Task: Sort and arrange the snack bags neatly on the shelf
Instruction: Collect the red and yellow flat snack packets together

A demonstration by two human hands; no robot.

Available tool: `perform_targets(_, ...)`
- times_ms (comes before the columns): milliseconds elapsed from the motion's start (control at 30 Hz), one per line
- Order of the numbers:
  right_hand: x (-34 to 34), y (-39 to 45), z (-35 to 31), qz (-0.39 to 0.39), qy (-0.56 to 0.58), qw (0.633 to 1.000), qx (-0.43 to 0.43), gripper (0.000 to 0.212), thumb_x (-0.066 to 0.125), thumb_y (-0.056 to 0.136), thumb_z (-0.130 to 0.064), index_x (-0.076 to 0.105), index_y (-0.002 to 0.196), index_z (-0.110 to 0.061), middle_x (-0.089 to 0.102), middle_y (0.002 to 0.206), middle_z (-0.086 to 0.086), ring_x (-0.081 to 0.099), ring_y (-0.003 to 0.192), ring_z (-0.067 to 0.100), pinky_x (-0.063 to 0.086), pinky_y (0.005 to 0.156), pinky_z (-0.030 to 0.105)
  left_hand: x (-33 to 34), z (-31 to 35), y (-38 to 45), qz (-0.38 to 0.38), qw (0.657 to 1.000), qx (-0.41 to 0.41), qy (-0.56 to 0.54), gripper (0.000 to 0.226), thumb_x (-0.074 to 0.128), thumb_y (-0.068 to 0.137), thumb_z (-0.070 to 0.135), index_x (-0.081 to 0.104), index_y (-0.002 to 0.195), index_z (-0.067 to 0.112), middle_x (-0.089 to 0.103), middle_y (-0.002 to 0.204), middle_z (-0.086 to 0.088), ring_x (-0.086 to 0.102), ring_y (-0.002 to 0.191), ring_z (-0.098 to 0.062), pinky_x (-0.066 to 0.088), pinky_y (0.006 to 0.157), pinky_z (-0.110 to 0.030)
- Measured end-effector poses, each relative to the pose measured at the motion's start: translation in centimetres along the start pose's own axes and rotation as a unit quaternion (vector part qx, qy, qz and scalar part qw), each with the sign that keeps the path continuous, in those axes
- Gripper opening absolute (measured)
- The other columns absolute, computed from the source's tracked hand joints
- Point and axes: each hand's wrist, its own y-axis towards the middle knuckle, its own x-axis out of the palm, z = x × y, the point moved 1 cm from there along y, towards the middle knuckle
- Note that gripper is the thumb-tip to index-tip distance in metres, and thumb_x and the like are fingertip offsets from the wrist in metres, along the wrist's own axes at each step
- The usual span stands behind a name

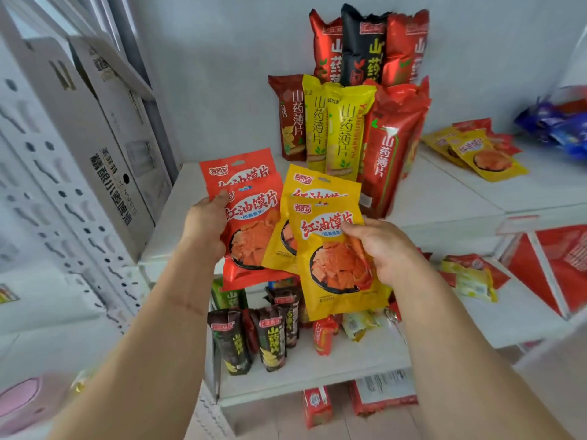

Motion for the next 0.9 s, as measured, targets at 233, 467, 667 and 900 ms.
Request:
perform_targets(233, -6.6, -5.9, 2.1, 0.066, 0.01, 0.998, 0.011, 0.015, 0.073, 0.087, -0.031, 0.074, 0.096, -0.019, 0.077, 0.093, 0.003, 0.072, 0.083, 0.021, 0.054, 0.071, 0.031, 1.8, -2.7, -6.0, -0.045, 0.998, -0.019, 0.037, 0.019, 0.059, 0.1, 0.034, 0.062, 0.095, 0.016, 0.076, 0.093, -0.01, 0.074, 0.083, -0.029, 0.059, 0.085, -0.051)
perform_targets(467, -13.0, -9.8, 4.0, 0.159, 0.017, 0.987, 0.017, 0.017, 0.074, 0.086, -0.033, 0.074, 0.094, -0.018, 0.077, 0.096, 0.004, 0.072, 0.089, 0.024, 0.057, 0.083, 0.041, 6.1, -5.8, -9.9, -0.126, 0.989, -0.042, 0.059, 0.017, 0.058, 0.1, 0.035, 0.064, 0.096, 0.019, 0.076, 0.09, -0.005, 0.075, 0.081, -0.025, 0.06, 0.08, -0.044)
perform_targets(667, -18.3, -11.6, 4.9, 0.2, 0.035, 0.979, 0.026, 0.017, 0.072, 0.088, -0.032, 0.074, 0.1, -0.02, 0.077, 0.096, 0.004, 0.073, 0.091, 0.026, 0.057, 0.087, 0.046, 11.2, -8.2, -12.3, -0.169, 0.982, -0.051, 0.07, 0.017, 0.058, 0.1, 0.035, 0.066, 0.099, 0.02, 0.076, 0.089, -0.003, 0.075, 0.079, -0.023, 0.06, 0.072, -0.039)
perform_targets(900, -27.2, -9.3, 4.3, 0.212, 0.05, 0.976, 0.015, 0.016, 0.073, 0.088, -0.029, 0.072, 0.098, -0.017, 0.077, 0.092, 0.006, 0.073, 0.087, 0.027, 0.057, 0.081, 0.042, 20.6, -10.6, -14.0, -0.185, 0.98, -0.039, 0.064, 0.021, 0.057, 0.1, 0.033, 0.068, 0.109, 0.017, 0.078, 0.093, -0.005, 0.076, 0.081, -0.025, 0.061, 0.072, -0.041)
